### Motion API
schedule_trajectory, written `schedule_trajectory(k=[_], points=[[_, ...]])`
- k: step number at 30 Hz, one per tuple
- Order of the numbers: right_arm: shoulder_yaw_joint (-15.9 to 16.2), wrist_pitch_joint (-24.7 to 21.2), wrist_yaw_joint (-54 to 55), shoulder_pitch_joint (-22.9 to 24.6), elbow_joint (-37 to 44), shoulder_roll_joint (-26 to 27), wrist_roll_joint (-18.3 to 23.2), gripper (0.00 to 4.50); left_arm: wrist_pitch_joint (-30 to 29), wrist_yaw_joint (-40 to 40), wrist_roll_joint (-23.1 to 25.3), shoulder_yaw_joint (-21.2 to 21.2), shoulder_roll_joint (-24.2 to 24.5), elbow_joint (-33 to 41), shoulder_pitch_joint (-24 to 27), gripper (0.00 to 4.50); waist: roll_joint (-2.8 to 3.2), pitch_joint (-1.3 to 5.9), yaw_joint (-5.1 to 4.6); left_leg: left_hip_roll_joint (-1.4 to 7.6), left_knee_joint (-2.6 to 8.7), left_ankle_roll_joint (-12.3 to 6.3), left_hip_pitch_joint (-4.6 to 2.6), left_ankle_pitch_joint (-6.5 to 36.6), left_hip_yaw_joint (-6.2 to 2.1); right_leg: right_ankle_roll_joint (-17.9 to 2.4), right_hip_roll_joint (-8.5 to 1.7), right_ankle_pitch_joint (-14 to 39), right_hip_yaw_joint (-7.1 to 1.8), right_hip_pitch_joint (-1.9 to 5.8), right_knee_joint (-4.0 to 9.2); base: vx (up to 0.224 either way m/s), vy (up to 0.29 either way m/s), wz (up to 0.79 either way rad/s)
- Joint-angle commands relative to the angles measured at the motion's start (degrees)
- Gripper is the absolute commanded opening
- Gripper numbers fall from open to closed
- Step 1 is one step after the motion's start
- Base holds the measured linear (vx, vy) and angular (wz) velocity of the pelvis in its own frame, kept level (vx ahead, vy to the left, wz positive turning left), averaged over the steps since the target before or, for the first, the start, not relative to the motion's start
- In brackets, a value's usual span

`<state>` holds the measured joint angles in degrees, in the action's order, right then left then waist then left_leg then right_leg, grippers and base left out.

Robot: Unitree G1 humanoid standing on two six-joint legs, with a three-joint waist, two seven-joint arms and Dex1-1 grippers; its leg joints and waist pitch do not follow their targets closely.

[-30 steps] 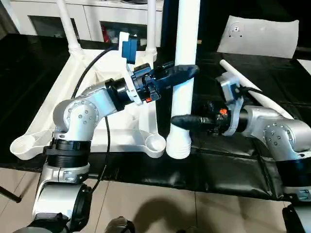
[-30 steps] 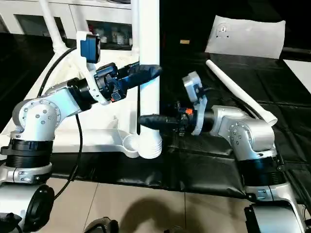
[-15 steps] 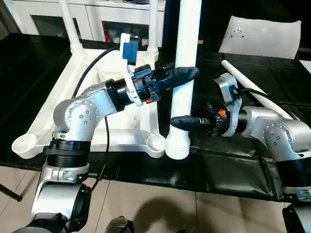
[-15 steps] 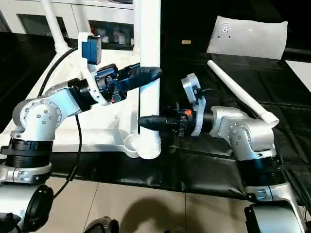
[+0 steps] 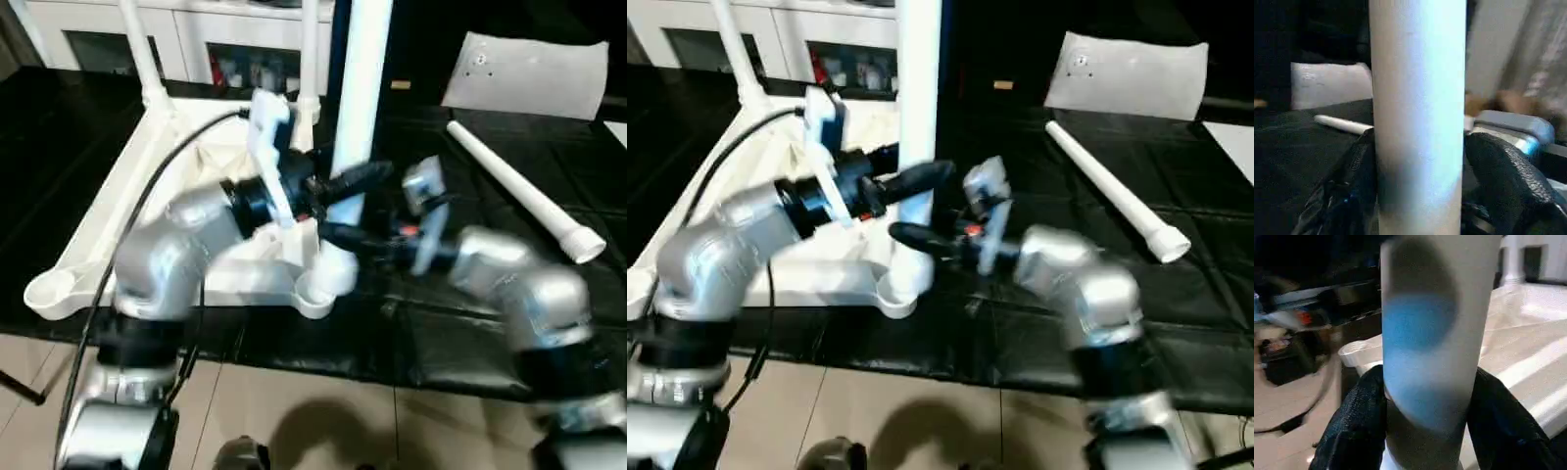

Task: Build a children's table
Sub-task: Pick table leg

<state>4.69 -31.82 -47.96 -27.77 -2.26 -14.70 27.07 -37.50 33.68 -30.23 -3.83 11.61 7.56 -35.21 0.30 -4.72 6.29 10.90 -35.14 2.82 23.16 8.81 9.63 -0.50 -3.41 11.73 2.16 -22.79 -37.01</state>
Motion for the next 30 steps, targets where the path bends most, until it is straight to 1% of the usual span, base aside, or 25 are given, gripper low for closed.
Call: schedule_trajectory(k=[1,2,3,5,6,7,8,10,11,12,13,16,18,20,25,30], points=[[-0.9,1.6,4.4,0.4,1.4,1.5,-1.4,1.89,0.1,-4.0,1.4,-1.5,-1.9,3.8,0.9,3.04,-0.27,5.14,-0.34,1.91,3.88,1.76,-1.58,9.6,-0.33,-9.5,-3.85,9.2,-2.13,2.46,4.70,0.000,0.000,0.00],[-0.9,1.6,4.4,0.4,1.4,1.5,-1.4,1.89,0.1,-4.0,1.4,-1.5,-1.9,3.8,0.9,3.04,-0.26,5.14,-0.38,1.95,3.91,1.83,-1.58,9.9,-0.34,-9.6,-3.86,9.4,-2.13,2.48,4.71,0.000,0.000,0.00],[-0.6,3.2,6.9,0.8,1.5,2.9,-2.5,1.89,2.0,-6.6,4.5,-3.0,-2.8,5.2,2.1,3.04,-0.31,5.08,-0.36,1.89,3.95,1.81,-1.61,10.5,-0.31,-9.3,-3.83,10.6,-2.17,2.46,4.96,0.000,0.000,0.00],[-0.6,3.7,7.9,1.0,1.5,3.6,-2.9,1.89,3.0,-7.8,6.1,-3.7,-3.2,5.7,2.6,2.75,-0.38,4.94,-0.45,1.91,4.08,2.03,-1.52,11.4,-0.40,-8.2,-3.85,12.5,-2.19,2.37,5.21,0.000,0.000,0.00],[-0.6,4.6,9.7,1.3,1.5,4.8,-3.5,1.89,4.5,-11.0,8.2,-4.1,-4.8,6.2,3.5,2.75,-0.27,4.97,-0.47,1.86,4.13,2.17,-1.50,11.7,-0.45,-7.7,-3.84,13.0,-2.20,2.39,5.22,0.000,0.000,0.00],[-0.6,4.7,9.9,1.3,1.5,5.0,-3.5,1.89,4.6,-11.4,8.4,-4.1,-5.0,6.2,3.6,2.67,-0.35,4.96,-0.64,1.78,4.07,2.31,-1.46,11.9,-0.43,-7.5,-3.77,13.1,-2.19,2.37,5.30,0.000,0.000,0.00],[-0.6,5.3,11.4,1.5,1.5,6.1,-4.1,1.88,5.2,-14.1,9.7,-4.1,-6.3,7.0,4.5,2.67,-0.25,4.98,-0.66,1.81,4.08,2.34,-1.49,12.0,-0.42,-7.4,-3.77,13.1,-2.22,2.32,5.31,0.000,0.000,0.00],[-0.6,5.9,12.5,1.6,1.3,6.8,-4.8,1.88,5.6,-15.8,10.3,-4.3,-7.4,7.8,5.3,2.67,-0.31,4.97,-0.96,1.81,4.15,2.43,-1.33,12.4,-0.51,-7.3,-3.76,12.8,-2.17,2.33,5.26,0.000,0.000,0.00],[-0.6,6.1,12.9,1.7,1.3,7.0,-5.0,1.88,5.8,-16.4,10.5,-4.3,-7.9,8.1,5.6,2.67,-0.34,4.91,-1.05,1.80,4.17,2.40,-1.37,12.6,-0.49,-7.3,-3.71,13.0,-2.18,2.25,5.35,0.000,0.000,0.00],[-0.5,6.3,13.3,1.7,1.2,7.4,-5.2,1.88,5.9,-17.5,10.8,-4.2,-8.5,8.4,5.9,2.67,-0.63,4.92,-1.13,1.74,4.11,2.23,-1.37,12.5,-0.46,-7.2,-3.75,13.3,-2.18,2.33,5.32,0.000,0.000,0.00],[-0.4,6.5,13.6,1.7,1.1,7.6,-5.3,1.88,6.1,-18.1,11.3,-4.3,-8.8,8.6,6.0,2.67,-0.55,4.89,-1.25,1.69,4.09,2.12,-1.30,12.3,-0.43,-6.9,-3.69,13.3,-2.19,2.28,5.39,0.000,0.000,0.00],[-0.1,7.0,14.2,1.7,0.9,8.1,-5.5,1.88,6.9,-18.5,12.5,-4.9,-8.9,8.6,6.3,2.67,-0.62,4.89,-1.42,1.64,4.07,1.85,-1.25,12.3,-0.45,-6.4,-3.69,13.7,-2.20,2.25,5.49,0.000,0.000,0.00],[0.4,7.3,14.5,1.6,0.9,8.5,-5.8,1.88,7.6,-17.9,14.4,-6.3,-7.9,7.9,6.5,2.67,-0.58,4.86,-1.43,1.66,4.11,1.83,-1.26,12.3,-0.48,-6.2,-3.65,13.9,-2.20,2.17,5.48,0.000,0.000,0.00],[0.6,7.4,14.5,1.6,0.9,8.6,-5.9,1.88,7.8,-17.7,14.7,-6.5,-7.7,7.7,6.5,2.67,-0.59,4.86,-1.48,1.64,4.11,1.86,-1.29,12.5,-0.48,-6.0,-3.64,14.0,-2.21,2.15,5.49,0.000,0.000,0.00],[1.0,7.8,14.5,1.3,0.7,8.8,-6.4,1.88,7.7,-18.4,15.1,-6.2,-7.8,6.9,6.4,2.67,-0.49,4.86,-1.47,1.65,4.08,1.96,-1.32,12.3,-0.43,-6.6,-3.62,13.0,-2.24,2.09,5.39,0.000,0.000,0.00],[1.1,7.9,14.7,1.2,0.7,8.9,-6.5,1.88,8.4,-18.4,16.5,-6.4,-7.1,5.9,6.2,2.67,-0.47,4.84,-1.51,1.62,4.13,2.04,-1.34,12.8,-0.46,-6.4,-3.64,13.5,-2.24,2.11,5.45,0.000,0.000,0.00]])
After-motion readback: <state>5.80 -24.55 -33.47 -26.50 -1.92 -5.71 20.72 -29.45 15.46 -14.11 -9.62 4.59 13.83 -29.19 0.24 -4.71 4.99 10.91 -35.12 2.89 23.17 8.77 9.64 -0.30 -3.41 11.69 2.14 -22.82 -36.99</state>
